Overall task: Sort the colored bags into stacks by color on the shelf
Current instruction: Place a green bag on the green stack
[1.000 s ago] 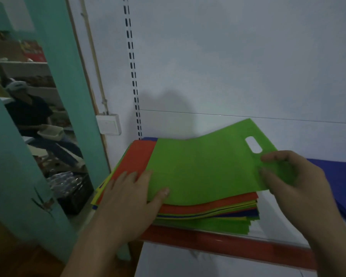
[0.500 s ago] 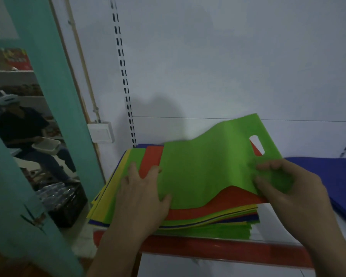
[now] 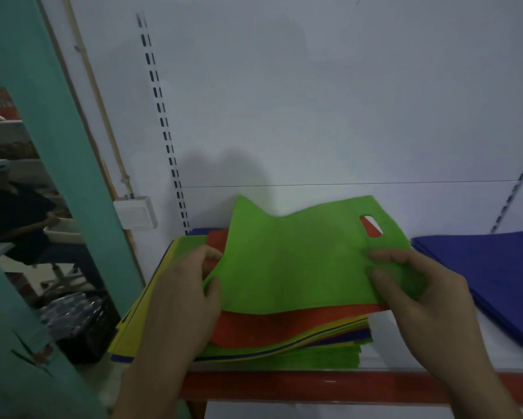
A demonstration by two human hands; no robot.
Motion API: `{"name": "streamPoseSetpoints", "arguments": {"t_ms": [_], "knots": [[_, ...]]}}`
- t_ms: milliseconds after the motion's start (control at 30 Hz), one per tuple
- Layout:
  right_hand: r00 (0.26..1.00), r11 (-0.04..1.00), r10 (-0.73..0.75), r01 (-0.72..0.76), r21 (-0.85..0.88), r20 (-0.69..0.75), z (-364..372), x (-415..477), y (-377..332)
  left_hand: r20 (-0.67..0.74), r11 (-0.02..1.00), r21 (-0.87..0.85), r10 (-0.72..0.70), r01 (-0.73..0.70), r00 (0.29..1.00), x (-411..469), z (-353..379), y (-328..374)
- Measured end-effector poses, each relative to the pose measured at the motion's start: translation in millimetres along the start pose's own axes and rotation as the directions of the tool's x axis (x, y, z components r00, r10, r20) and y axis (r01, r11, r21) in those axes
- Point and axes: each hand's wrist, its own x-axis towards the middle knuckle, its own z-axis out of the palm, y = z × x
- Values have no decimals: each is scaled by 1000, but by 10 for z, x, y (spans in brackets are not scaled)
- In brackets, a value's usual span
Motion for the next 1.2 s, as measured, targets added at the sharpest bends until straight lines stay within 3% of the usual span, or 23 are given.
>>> {"name": "streamPoseSetpoints", "arguments": {"t_ms": [167,233,333,533,600,700,900,1000,1200], "knots": [[992,997,-19,27,66,-122,-177,-13,36,-85,989,-139,42,-53,995,-31,39,208],[989,999,-9,15,42,-150,-300,-31,101,5,993,-117,26,-25,1000,-22,152,257],[991,999,32,-31,11,-131,-492,-51,232,222,995,96,-62,41,973,-31,333,316],[1000,999,26,-26,18,-10,-572,-74,361,359,988,115,-140,105,923,24,277,487],[1000,997,5,-7,74,19,-621,-58,368,320,987,95,-154,131,935,-25,212,553],[1000,989,-10,6,149,29,-830,-45,387,93,993,16,-120,119,988,-244,153,770],[998,986,-7,16,168,-56,-1722,-95,628,-130,990,-128,38,-55,991,-712,445,1519],[989,987,0,22,156,-145,-2430,-151,821,-160,964,-255,31,-71,987,-851,829,2061],[929,999,25,-40,-34,-368,-3942,-451,1322,-14,870,-482,114,-107,993,-1234,1902,3309]]}}
